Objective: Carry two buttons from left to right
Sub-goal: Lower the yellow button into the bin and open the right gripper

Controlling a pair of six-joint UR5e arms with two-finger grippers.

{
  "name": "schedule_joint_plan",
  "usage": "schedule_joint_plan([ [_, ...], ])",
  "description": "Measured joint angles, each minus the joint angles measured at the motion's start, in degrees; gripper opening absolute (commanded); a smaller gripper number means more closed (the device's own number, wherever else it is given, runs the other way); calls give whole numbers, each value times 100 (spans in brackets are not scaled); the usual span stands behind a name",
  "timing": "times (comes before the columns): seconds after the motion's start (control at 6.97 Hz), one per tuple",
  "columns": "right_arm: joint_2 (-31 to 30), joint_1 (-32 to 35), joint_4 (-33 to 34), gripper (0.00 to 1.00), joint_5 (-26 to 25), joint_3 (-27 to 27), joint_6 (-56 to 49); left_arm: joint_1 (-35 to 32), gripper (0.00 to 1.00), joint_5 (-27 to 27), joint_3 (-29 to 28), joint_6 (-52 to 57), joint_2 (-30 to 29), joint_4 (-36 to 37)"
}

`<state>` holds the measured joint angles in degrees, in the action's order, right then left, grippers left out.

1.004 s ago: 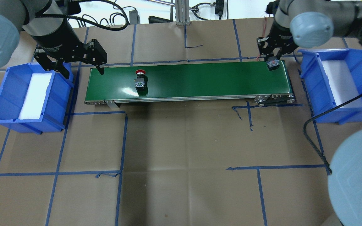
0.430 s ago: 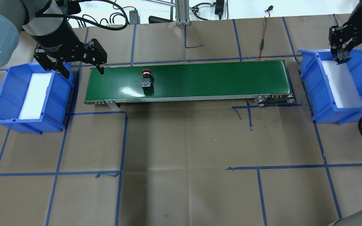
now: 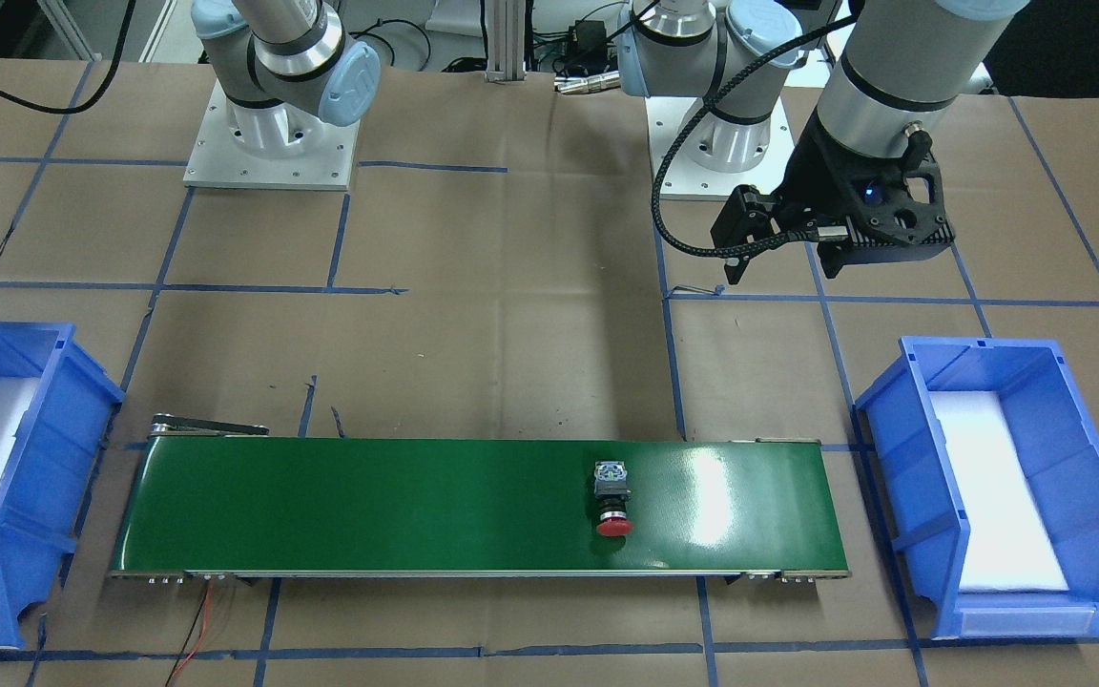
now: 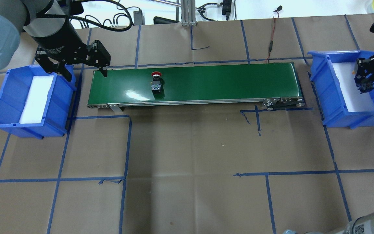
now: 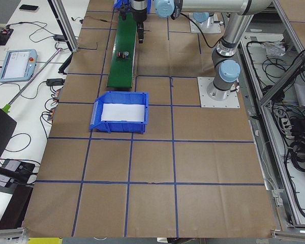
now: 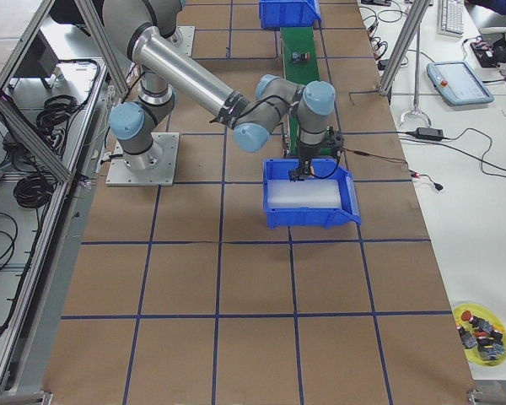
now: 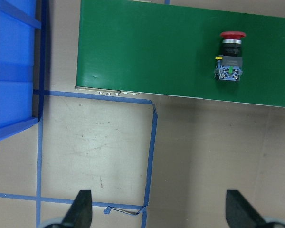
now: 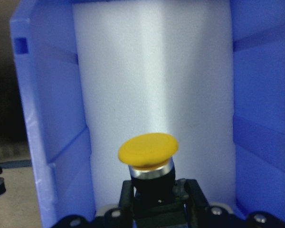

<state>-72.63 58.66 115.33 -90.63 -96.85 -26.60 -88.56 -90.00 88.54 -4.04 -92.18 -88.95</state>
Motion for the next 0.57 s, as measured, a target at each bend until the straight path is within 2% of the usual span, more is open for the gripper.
schedule_joint_plan([
  [0.43,363,-164,308,5,193,-262,-90,-1,100,10,0,0,-2,0],
  [0.57,514,-167,373,11,200,-266,-101,0,100,14,-1,0,-2,0],
])
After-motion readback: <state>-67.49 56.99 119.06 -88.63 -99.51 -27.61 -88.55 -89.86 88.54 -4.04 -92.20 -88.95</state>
